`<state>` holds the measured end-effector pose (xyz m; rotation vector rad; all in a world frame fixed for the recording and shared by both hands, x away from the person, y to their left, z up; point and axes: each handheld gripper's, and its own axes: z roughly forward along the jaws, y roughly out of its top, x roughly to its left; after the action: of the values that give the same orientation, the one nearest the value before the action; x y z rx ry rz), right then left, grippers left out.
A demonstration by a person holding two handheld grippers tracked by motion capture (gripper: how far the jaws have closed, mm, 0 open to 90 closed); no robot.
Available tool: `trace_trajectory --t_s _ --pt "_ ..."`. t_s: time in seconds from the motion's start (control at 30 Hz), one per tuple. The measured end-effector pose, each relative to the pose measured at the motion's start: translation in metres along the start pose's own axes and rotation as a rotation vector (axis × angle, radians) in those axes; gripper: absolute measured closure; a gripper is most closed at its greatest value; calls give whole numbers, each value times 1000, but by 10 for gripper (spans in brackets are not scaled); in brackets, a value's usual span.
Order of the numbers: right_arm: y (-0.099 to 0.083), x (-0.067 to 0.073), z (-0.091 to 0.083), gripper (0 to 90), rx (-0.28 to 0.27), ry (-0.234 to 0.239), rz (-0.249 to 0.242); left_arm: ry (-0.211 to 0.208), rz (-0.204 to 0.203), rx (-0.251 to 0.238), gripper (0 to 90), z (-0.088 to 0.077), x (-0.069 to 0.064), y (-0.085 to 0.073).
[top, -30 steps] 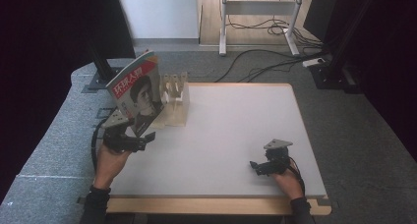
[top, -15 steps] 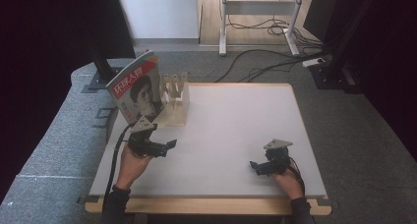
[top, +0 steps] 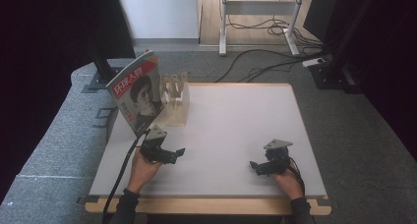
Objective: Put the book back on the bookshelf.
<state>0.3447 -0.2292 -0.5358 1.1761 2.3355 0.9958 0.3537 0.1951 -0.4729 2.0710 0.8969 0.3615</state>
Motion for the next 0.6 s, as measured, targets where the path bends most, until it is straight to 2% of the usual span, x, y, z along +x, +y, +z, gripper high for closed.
trace_trajectory --t_s 0.37,0.5,0.53,0.57,0.6 --pt "0 0 0 0 0 0 1 -12 7 43 0 25 -6 -22" --pt "0 0 0 0 0 0 1 8 34 98 0 39 -12 -32" --pt "0 0 0 0 0 0 1 8 34 98 0 39 -12 -32" --pt "0 0 0 0 0 0 1 27 54 130 0 44 -15 -34" --pt "0 0 0 0 1 0 2 41 66 134 0 45 -17 -34"
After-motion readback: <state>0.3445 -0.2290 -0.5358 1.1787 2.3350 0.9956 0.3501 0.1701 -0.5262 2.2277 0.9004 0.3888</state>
